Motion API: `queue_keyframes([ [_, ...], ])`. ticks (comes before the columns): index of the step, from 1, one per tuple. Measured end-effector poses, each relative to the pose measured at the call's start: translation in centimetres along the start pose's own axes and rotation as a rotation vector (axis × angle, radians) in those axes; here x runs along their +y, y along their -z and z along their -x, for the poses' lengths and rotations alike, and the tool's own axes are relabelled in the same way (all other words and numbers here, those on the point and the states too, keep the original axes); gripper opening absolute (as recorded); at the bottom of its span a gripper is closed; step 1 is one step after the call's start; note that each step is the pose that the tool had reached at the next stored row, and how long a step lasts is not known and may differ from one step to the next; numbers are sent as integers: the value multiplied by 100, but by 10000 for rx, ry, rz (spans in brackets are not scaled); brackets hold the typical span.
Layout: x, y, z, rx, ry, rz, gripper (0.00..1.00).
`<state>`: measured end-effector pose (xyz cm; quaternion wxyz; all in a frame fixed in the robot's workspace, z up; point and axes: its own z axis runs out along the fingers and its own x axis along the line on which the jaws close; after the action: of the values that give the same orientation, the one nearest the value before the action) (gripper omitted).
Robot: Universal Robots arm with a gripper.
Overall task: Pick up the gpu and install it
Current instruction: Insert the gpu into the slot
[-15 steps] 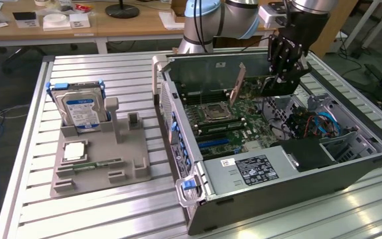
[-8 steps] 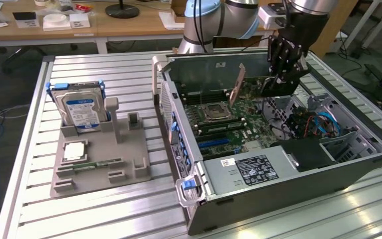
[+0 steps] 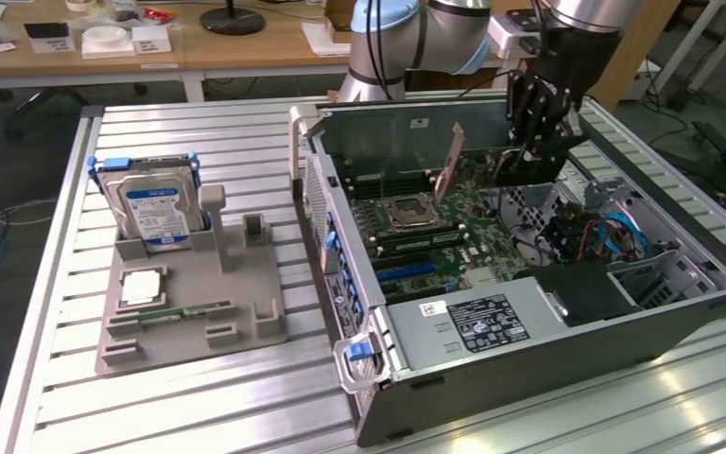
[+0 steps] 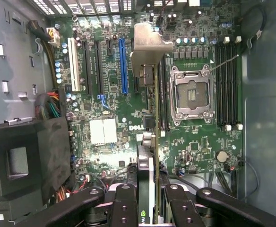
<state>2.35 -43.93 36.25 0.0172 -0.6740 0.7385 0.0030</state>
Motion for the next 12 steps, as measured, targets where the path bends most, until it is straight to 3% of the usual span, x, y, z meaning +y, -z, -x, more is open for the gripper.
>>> queue_keyframes([
  [12, 55, -1, -6, -4, 1, -8, 27],
])
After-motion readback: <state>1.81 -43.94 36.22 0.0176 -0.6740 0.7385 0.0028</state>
